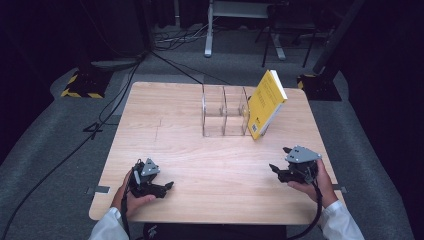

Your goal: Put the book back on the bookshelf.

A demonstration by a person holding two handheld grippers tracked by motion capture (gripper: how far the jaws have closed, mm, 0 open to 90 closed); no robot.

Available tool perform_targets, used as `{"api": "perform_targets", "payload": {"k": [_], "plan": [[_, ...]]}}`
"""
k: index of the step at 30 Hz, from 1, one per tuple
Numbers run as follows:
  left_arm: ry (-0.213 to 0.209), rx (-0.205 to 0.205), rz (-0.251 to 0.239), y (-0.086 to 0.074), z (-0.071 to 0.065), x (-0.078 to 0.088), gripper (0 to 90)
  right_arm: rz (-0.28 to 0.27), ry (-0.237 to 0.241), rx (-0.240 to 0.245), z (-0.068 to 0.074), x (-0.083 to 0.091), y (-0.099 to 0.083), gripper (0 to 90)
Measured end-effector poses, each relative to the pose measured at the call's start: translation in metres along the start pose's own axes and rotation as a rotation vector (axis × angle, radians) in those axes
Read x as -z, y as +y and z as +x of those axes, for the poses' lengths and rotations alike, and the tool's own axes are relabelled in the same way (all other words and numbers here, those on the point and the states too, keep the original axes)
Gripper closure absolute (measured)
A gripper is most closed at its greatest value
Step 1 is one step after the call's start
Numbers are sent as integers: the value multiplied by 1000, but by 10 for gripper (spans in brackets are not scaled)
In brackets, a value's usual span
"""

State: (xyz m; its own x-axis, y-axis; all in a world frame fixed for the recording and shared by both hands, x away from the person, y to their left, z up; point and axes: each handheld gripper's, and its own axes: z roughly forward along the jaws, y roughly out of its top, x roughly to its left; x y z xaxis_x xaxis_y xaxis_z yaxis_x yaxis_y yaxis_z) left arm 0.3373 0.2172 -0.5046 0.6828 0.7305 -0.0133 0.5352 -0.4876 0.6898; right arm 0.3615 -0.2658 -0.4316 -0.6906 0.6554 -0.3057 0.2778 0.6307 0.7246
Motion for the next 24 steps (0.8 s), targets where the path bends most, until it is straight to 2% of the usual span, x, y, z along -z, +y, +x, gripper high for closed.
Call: {"api": "perform_targets", "payload": {"k": [10, 13, 16, 24], "plan": [[0, 0, 0, 0, 0, 0, 154, 19, -2, 0, 6, 5, -21, 251], [2, -6, 1, 0, 0, 0, 154, -3, 17, -10, 6, 8, -29, 256], [3, -2, 0, 0, 0, 0, 154, 2, 15, -3, 7, 10, -37, 255], [3, -4, 1, 0, 0, 0, 154, 19, 15, -56, 5, 15, -63, 253]]}}
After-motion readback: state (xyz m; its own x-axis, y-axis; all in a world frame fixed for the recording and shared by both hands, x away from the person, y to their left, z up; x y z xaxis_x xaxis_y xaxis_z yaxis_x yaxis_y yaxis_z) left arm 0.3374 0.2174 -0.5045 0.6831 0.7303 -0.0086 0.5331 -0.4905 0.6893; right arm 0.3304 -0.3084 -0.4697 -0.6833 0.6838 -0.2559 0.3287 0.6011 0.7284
